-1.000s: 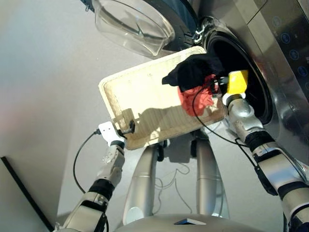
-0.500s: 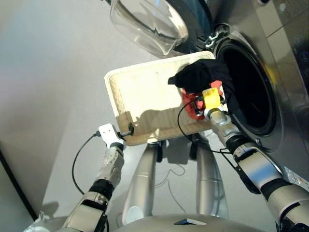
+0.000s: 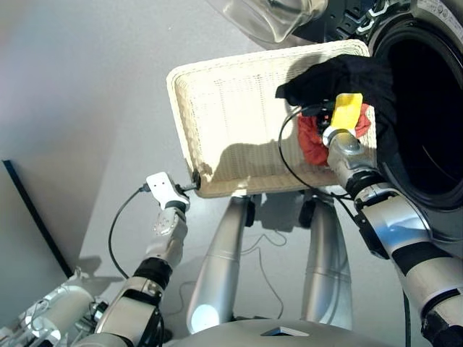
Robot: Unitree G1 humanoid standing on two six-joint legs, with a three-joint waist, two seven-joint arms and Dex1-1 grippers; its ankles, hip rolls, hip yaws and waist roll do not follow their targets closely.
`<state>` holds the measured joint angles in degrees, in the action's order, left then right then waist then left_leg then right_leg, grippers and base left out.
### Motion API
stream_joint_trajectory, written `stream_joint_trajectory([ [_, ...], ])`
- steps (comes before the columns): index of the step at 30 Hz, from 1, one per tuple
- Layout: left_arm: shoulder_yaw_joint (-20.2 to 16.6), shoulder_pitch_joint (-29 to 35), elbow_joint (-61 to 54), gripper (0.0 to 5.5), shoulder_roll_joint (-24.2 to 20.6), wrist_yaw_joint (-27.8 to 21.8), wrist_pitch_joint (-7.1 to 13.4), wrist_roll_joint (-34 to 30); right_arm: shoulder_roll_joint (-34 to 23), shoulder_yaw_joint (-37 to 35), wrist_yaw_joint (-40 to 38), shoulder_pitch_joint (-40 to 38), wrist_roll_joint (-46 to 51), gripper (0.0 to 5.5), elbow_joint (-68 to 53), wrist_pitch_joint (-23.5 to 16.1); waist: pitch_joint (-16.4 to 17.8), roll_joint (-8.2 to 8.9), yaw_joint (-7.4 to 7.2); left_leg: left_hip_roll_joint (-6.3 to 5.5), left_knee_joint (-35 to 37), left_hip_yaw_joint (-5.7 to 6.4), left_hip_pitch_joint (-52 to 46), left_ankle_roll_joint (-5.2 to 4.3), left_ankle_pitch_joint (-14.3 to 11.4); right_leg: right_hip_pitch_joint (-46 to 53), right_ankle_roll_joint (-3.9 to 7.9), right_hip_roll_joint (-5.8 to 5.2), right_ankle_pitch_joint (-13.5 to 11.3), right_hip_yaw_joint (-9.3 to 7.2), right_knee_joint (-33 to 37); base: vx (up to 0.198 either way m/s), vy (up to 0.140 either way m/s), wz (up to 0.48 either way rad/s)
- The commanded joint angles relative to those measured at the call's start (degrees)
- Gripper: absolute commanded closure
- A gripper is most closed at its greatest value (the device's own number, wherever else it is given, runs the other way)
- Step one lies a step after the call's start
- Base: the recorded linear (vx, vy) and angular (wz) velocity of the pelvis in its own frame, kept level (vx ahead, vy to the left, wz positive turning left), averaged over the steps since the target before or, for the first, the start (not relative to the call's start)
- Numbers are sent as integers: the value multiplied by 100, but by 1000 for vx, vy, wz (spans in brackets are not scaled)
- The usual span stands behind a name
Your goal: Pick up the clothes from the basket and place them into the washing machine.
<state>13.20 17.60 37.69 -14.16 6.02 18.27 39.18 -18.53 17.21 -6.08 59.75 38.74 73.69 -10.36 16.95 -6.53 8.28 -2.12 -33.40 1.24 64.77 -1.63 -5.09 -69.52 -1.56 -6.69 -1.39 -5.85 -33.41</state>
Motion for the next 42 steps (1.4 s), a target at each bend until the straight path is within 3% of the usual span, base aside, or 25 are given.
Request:
stream_joint_trajectory([
  [1,-187,-147,-86,0,-254,45,117,-84,109,13,62,-147,386,550,-224,-199,-330,-198,30,-143,424,-278,-22,338,111,320,246,182,296,-11,135,0,0,0],
  [8,-243,-237,-25,0,-199,8,144,-71,114,-157,-3,-593,728,550,-1134,-495,-365,-190,-87,-115,735,-380,-437,304,179,731,285,198,169,59,529,0,0,0],
  [10,-275,-319,10,0,-142,12,143,-99,146,-517,-50,-1021,1186,550,-2064,-886,-378,-221,-194,-121,823,-412,-575,296,197,850,307,218,130,113,650,-2,14,-92],
  [11,-269,-326,9,0,-143,13,144,-99,149,-519,-63,-1044,1179,550,-2089,-884,-381,-219,-190,-120,827,-414,-584,297,198,857,307,218,129,114,654,0,0,0],
  [15,-263,-475,47,0,-64,-1,177,-153,177,-1382,-103,-1444,1875,550,-2991,-1544,-396,-315,-281,-132,879,-474,-745,303,184,977,319,242,131,200,699,-12,47,-117],
  [16,-249,-529,76,0,-57,-42,197,-161,25,-1753,-224,-1419,2021,550,-3085,-1815,-412,-380,-317,-149,908,-496,-800,313,169,1028,339,249,115,258,742,0,0,0],
  [21,-236,-647,132,0,-86,-127,220,-153,-407,-2301,-522,-1231,2115,550,-3449,-2236,-448,-489,-320,-156,921,-568,-873,338,147,1041,378,245,64,351,809,-11,34,-77],
  [22,-254,-728,142,0,-105,-151,241,-158,-714,-2622,-753,-1054,2123,550,-3519,-2513,-486,-540,-326,-178,893,-591,-872,359,128,1015,394,249,54,402,786,0,0,0],
  [26,-205,-823,144,0,-116,-146,263,-177,-1114,-3110,-1308,-823,2022,550,-3485,-2931,-559,-602,-294,-185,824,-620,-845,397,72,950,409,251,69,481,726,-2,28,-134],
  [30,-144,-932,116,0,-137,-140,288,-209,-1341,-3413,-1836,-807,1809,550,-3235,-3004,-645,-650,-291,-193,785,-615,-812,418,41,902,414,235,64,509,686,0,0,0],
  [32,-151,-981,74,0,-153,-147,272,-230,-1352,-3341,-1844,-928,1698,550,-3020,-2802,-669,-644,-304,-190,771,-625,-796,426,33,880,407,244,48,520,673,0,0,0],
  [33,-182,-968,43,0,-163,-140,272,-253,-1335,-3198,-1848,-1057,1519,295,-2925,-2626,-659,-626,-317,-176,780,-629,-780,424,31,865,402,251,32,527,683,0,0,0],
  [34,-193,-989,11,0,-153,-128,279,-250,-1236,-3178,-1839,-1142,1481,0,-2905,-2587,-656,-627,-319,-164,793,-632,-774,425,35,860,399,253,26,526,685,0,0,0],
  [38,-212,-1043,-116,0,-186,-117,275,-279,-1075,-2942,-1645,-1280,1456,0,-2522,-2315,-662,-603,-325,-143,789,-616,-742,410,48,870,379,254,16,506,715,0,0,0],
  [40,-256,-1047,-196,0,-313,-151,256,-303,-1088,-2246,-1224,-1370,1198,0,-1994,-1672,-628,-512,-312,-114,787,-616,-718,380,94,908,356,245,-37,460,782,-34,-62,2],
  [42,-335,-1061,-221,0,-368,-190,220,-333,-1107,-1908,-1006,-1368,1102,0,-1895,-1432,-610,-475,-337,-94,791,-608,-714,363,119,921,350,244,-67,430,813,-31,-66,0],
])
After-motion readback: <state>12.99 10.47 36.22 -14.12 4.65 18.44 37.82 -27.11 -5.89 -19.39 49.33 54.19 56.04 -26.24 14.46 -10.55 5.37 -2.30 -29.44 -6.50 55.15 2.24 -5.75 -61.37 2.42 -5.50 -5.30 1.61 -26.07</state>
